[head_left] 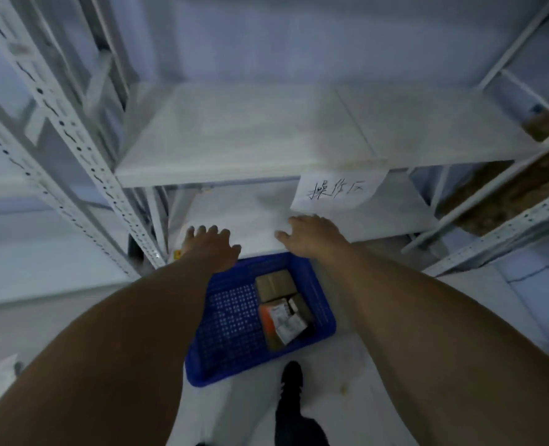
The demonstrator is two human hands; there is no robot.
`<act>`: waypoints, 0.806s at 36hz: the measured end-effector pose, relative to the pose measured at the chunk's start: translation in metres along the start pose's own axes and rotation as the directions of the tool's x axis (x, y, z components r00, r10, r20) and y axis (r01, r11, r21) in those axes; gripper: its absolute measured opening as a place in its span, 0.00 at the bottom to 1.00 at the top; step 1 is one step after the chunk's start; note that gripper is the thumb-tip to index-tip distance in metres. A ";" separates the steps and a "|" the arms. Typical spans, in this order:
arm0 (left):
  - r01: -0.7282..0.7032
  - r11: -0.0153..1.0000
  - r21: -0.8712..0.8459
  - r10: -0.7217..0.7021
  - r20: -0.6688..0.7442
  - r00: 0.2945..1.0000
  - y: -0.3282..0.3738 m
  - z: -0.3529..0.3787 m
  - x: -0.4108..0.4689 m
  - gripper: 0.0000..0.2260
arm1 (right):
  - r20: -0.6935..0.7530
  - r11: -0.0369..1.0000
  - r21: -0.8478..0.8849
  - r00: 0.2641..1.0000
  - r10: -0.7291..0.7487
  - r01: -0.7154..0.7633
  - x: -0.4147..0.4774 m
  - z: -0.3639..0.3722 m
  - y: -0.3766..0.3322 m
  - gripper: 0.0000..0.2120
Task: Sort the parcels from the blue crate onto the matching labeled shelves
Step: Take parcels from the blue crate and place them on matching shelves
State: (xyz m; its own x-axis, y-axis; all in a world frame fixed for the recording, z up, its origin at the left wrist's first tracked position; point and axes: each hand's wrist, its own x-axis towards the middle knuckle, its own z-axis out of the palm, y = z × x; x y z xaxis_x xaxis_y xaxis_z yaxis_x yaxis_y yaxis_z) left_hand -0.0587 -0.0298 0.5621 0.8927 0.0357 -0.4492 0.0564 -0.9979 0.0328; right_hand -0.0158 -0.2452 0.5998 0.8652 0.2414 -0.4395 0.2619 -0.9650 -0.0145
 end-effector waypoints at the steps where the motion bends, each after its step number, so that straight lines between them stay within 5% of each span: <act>1: 0.008 1.000 -0.009 -0.008 0.039 0.999 0.005 0.015 0.011 0.28 | 0.028 1.000 0.005 1.000 -0.003 0.002 0.013 0.012 0.010 0.36; 7: 0.120 0.978 -0.169 -0.079 0.228 0.970 0.043 0.103 0.082 0.30 | 0.258 0.996 0.073 0.966 0.035 -0.055 0.098 0.092 0.065 0.37; 14: 0.359 0.856 -0.371 -0.135 0.510 0.849 0.064 0.254 0.150 0.28 | 0.459 0.973 0.183 0.887 0.044 -0.143 0.180 0.225 0.091 0.37; 18: 0.503 0.720 -0.478 -0.128 0.621 0.773 0.075 0.331 0.196 0.27 | 0.541 0.925 0.288 0.839 0.057 -0.248 0.229 0.334 0.110 0.36; 21: 0.569 0.587 -0.576 -0.147 0.615 0.775 0.094 0.380 0.219 0.13 | 0.571 0.881 0.337 0.816 0.091 -0.333 0.240 0.383 0.111 0.34; 23: 0.577 0.542 -0.611 -0.165 0.596 0.786 0.101 0.418 0.233 0.15 | 0.587 0.873 0.318 0.800 0.124 -0.370 0.251 0.414 0.111 0.30; 26: 0.612 0.468 -0.637 -0.107 0.647 0.755 0.114 0.461 0.250 0.17 | 0.583 0.897 0.272 0.802 0.134 -0.348 0.271 0.462 0.112 0.27; 29: 0.680 0.374 -0.631 -0.140 0.686 0.714 0.124 0.502 0.268 0.09 | 0.574 0.963 0.144 0.812 0.106 -0.227 0.296 0.502 0.114 0.26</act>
State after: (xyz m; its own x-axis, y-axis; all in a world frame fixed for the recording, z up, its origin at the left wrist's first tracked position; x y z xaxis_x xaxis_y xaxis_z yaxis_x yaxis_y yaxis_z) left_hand -0.0367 -0.1712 -0.0021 0.3222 0.1278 -0.9380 0.9102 -0.3142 0.2699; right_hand 0.0555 -0.3352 0.0172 0.4852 0.0351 -0.8737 -0.0062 -0.9990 -0.0436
